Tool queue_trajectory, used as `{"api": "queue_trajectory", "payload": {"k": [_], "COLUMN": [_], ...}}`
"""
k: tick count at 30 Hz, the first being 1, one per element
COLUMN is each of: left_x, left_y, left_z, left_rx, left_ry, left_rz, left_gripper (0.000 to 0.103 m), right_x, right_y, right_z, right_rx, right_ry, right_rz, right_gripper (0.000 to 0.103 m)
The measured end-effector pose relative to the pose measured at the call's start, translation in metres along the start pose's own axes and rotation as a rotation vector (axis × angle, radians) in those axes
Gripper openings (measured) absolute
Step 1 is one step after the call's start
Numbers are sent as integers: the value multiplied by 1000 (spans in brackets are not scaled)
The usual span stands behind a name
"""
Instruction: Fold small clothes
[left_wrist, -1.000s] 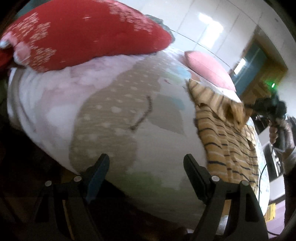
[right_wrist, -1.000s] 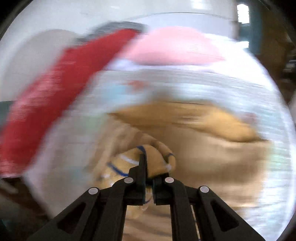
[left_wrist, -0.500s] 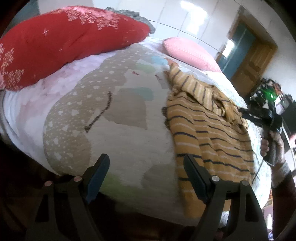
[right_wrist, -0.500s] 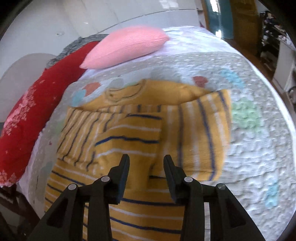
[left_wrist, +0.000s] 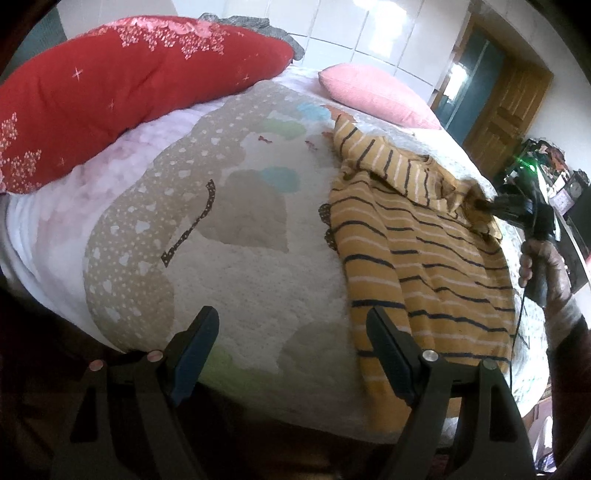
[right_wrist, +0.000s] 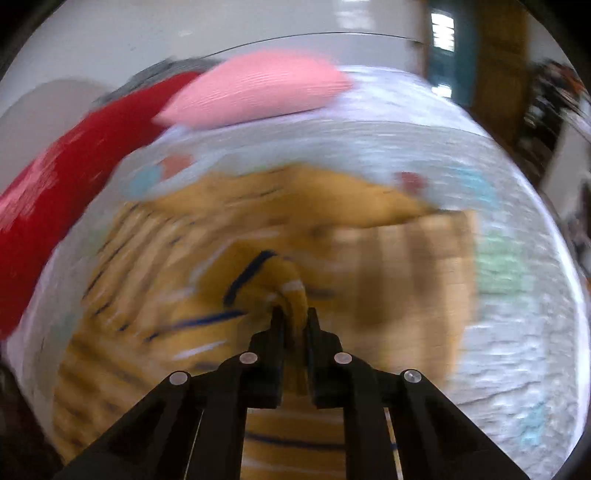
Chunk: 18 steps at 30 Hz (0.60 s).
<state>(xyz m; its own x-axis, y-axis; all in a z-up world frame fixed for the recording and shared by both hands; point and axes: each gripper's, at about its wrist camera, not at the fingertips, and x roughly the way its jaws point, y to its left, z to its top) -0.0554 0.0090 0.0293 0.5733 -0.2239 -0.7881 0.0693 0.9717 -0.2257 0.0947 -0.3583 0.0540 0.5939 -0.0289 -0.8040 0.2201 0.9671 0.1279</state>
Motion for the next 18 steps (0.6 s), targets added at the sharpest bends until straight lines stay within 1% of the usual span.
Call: {"api": "queue_trajectory", "payload": {"k": [1, 2, 3, 4, 5, 8, 9, 11, 13, 15, 17, 18], "left_x": [2, 3, 4, 4, 5, 6, 6, 7, 9, 16, 26, 30], "left_y": [1, 1, 1, 0, -2, -9, -11, -16, -21, -26, -33, -38], "left_z": [1, 1, 2, 2, 2, 2, 2, 2, 0, -1, -3, -3], "left_rx": [-8, -14, -17, -14, -6, 22, 28, 44, 63, 76, 86, 92], "left_ry": [4, 8, 10, 9, 8, 10, 11, 12, 12, 26, 60, 74], "left_rz": [-4, -11, -19, -24, -26, -34, -36, -48, -62, -73, -84, -93], "left_gripper": [81, 81, 81, 81, 81, 81, 81, 81, 81, 81, 81, 81], "right_x": [1, 4, 4, 1, -10, -32, -40, -56, -70, -81, -91, -94], "right_y": [-11, -33, -47, -62, -81, -104, -108, -111, -108, -97, -87, -83], "right_z": [2, 4, 4, 1, -6, -24, -33, -53, -76, -96, -119, -127], "right_rx": [21, 73, 113, 170, 245, 310, 322, 341, 339, 328, 297, 278], "right_ry": [2, 20, 32, 34, 13, -9, -14, -16, -9, -2, 2, 3], "right_rz": [-51, -123, -122, -103, -63, -4, 12, 71, 109, 128, 132, 119], "right_gripper": [13, 31, 46, 69, 73, 73, 73, 73, 73, 73, 74, 74]}}
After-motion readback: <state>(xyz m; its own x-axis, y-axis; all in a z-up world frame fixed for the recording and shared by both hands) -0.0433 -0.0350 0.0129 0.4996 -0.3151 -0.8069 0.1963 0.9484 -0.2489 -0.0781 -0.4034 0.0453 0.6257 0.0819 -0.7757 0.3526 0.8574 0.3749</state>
